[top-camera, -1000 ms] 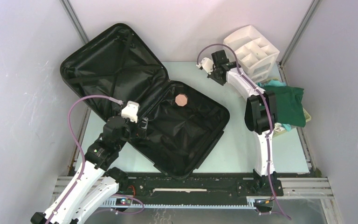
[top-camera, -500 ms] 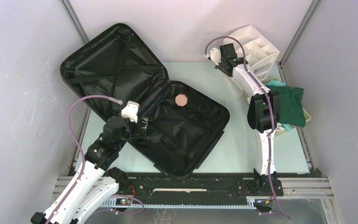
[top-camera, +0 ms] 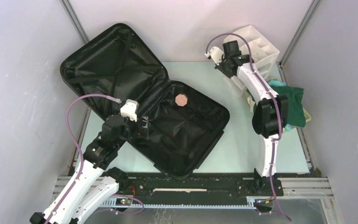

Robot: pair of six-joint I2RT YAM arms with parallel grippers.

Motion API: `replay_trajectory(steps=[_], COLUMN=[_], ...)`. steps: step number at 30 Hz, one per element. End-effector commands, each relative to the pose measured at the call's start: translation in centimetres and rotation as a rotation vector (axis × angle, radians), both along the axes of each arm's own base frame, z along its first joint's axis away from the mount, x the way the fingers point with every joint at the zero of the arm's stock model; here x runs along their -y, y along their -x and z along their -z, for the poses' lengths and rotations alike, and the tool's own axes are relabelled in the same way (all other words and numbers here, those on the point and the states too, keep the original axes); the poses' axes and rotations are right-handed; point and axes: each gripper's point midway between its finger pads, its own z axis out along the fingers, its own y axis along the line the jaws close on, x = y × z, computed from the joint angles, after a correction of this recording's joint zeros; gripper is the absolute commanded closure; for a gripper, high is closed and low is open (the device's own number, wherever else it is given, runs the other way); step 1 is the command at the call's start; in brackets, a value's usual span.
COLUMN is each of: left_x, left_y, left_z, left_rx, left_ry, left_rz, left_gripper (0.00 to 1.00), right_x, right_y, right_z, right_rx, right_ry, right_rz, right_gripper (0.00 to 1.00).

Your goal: Open, take out, and arrange the luggage

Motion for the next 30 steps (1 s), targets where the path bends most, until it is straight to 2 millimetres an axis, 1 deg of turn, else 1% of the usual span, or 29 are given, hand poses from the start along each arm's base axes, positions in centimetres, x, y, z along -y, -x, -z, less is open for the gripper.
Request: replay_trajectory(steps=[1,2,3,4,5,6,7,9,10,13,16,17,18,20,23,28,30], left_x=[3.7,4.6,5.7,7.0,8.0,8.9,9.4,9.7,9.6,9.6,10.1,10.2,10.4,10.6,11.0,11.8,11.9], left_y=[0.5,0.7,1.0,1.4,1.8,2.0,2.2,2.3,2.3,2.4,2.9,2.9,3.0,2.9,3.3,3.8,4.0], left_z=[-8.6,-10.4,-12.4,-14.4,-16.6,-18.6,-20.5,-24.1,-26.0,-31.4,-35.7,-36.5,-37.4,-38.8,-40.4,-42.5,-43.0], left_rx=[0.066,0.066,0.060,0.059,0.065,0.069,0.082,0.114,0.139,0.183,0.182,0.177,0.179,0.184,0.189,0.198,0.199], left_ry=[0.344,0.423,0.500,0.574,0.638,0.696,0.738,0.795,0.822,0.930,1.034,1.057,1.076,1.108,1.129,1.135,1.132], left_rz=[0.059,0.080,0.119,0.169,0.222,0.263,0.291,0.315,0.315,0.309,0.324,0.322,0.320,0.305,0.318,0.365,0.378], left_gripper=[0.00,0.00,0.00,0.00,0.00,0.00,0.00,0.00,0.00,0.00,0.00,0.00,0.00,0.00,0.00,0.00,0.00], right_x=[-3.5,-3.7,-3.8,-3.8,-3.8,-3.6,-3.7,-3.2,-3.2,-3.1,-3.1,-3.1,-3.1,-3.2,-3.4,-3.6,-3.5], right_y=[5.1,6.1,6.8,7.5,8.1,8.5,9.0,9.8,10.1,11.2,12.1,12.5,12.8,13.2,13.9,14.9,15.1], right_z=[-11.6,-12.5,-13.3,-14.1,-14.6,-15.0,-15.4,-16.1,-16.3,-17.0,-17.7,-17.9,-18.0,-18.1,-18.3,-19.1,-19.3], right_rx=[0.129,0.128,0.132,0.134,0.130,0.126,0.118,0.094,0.082,0.053,0.053,0.054,0.057,0.064,0.075,0.082,0.076], right_ry=[-0.191,-0.208,-0.226,-0.247,-0.275,-0.304,-0.341,-0.407,-0.436,-0.511,-0.585,-0.606,-0.624,-0.656,-0.703,-0.774,-0.801], right_rz=[-0.137,-0.151,-0.147,-0.145,-0.145,-0.136,-0.135,-0.134,-0.138,-0.154,-0.165,-0.169,-0.170,-0.174,-0.190,-0.241,-0.249], right_gripper=[1.00,1.00,0.96,0.87,0.77,0.67,0.57,0.39,0.34,0.22,0.15,0.05,0.01,0.00,0.00,0.00,0.00])
